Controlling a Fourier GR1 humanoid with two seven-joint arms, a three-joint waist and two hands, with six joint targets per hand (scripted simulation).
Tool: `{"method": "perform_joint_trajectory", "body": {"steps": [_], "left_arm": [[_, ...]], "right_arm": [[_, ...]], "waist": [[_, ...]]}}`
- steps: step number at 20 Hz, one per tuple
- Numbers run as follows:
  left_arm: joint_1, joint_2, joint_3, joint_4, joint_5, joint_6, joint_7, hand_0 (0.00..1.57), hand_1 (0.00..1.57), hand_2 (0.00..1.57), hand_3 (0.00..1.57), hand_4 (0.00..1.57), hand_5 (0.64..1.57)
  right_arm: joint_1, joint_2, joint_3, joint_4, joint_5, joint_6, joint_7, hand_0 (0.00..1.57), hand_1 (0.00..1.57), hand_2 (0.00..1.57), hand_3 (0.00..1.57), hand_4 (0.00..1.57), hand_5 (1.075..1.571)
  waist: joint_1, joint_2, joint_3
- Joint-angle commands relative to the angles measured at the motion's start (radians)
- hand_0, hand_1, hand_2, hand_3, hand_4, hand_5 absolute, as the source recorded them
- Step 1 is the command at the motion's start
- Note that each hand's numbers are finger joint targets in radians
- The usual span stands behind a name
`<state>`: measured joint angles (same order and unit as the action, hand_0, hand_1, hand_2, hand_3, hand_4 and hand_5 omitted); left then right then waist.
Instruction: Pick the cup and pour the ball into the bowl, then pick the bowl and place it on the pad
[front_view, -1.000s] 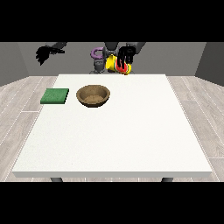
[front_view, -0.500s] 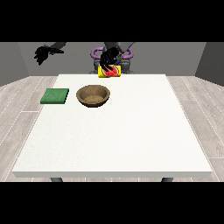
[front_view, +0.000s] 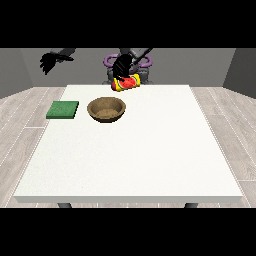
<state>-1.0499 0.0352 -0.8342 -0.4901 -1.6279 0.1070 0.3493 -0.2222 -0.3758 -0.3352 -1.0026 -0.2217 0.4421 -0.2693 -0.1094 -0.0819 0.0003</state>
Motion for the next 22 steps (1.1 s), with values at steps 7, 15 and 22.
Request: {"method": "perform_joint_trajectory", "body": {"steps": [7,15,22], "left_arm": [[0.123,0.022,0.464,-0.198,0.431,0.285,0.038,1.3,1.3,1.57,1.57,1.57,1.156],[0.336,-0.034,0.702,-0.442,1.019,0.447,-0.143,0.0,0.0,0.0,0.0,0.0,1.541],[0.499,-0.035,0.664,-0.658,1.449,0.263,-0.487,0.0,0.0,0.0,0.0,0.0,1.565]], "right_arm": [[-0.001,0.008,-0.043,-0.001,-0.034,-0.061,0.05,0.0,0.0,0.0,0.0,0.0,1.568],[-0.087,0.087,-0.006,-0.042,-0.013,-0.138,0.036,0.0,0.0,0.0,0.0,0.33,1.568],[-0.143,0.216,0.015,-0.051,0.036,-0.331,0.022,0.0,0.0,0.0,0.0,0.21,1.571]], "waist": [[0.133,0.013,-0.0132],[0.129,0.202,-0.0251],[0.229,0.269,-0.0061]]}}
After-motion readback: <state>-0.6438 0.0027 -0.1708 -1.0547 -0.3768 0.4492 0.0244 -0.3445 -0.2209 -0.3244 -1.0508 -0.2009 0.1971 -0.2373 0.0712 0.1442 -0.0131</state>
